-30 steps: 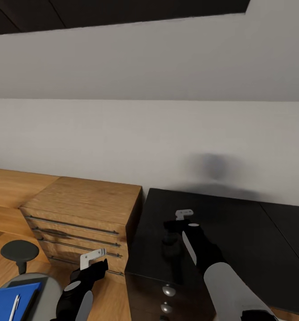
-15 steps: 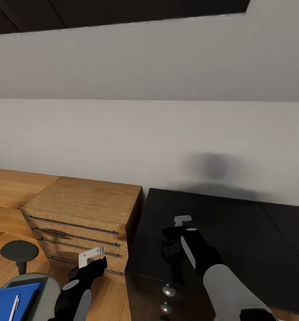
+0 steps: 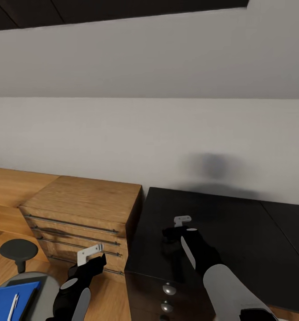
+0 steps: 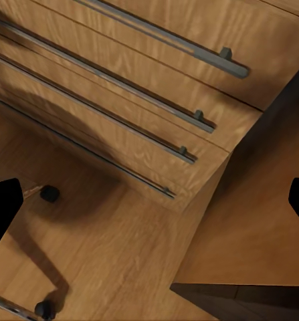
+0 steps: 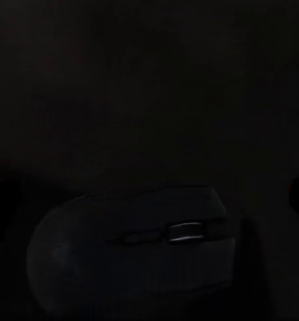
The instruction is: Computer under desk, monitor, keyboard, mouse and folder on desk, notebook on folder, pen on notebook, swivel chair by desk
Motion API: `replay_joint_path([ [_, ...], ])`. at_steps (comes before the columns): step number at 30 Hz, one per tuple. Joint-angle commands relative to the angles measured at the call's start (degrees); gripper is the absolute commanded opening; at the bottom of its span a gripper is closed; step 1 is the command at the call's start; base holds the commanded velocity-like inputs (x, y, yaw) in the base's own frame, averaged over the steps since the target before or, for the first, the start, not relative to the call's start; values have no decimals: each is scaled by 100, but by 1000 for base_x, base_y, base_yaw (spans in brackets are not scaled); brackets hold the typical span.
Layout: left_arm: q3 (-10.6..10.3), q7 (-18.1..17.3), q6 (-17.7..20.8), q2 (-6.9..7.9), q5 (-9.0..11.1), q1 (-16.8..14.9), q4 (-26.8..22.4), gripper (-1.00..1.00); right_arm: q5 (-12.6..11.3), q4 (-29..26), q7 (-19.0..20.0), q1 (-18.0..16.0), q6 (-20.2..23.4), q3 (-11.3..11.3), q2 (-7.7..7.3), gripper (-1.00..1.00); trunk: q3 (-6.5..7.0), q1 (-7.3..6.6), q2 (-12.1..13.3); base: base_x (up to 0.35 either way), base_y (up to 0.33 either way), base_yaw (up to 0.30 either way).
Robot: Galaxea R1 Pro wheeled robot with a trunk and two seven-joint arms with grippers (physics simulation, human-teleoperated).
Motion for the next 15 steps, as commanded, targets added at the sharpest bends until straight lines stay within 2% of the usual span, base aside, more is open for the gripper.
replay_joint_path([
  [1,-7,55,13,1,61,-4,-7,100,61,-13,39,-2,33,-16,3,100,-7,1,-5,0,0,0],
  [15,-10,55,13,1,61,-4,-8,100,59,-12,39,-2,33,-16,3,100,-7,1,-5,0,0,0],
])
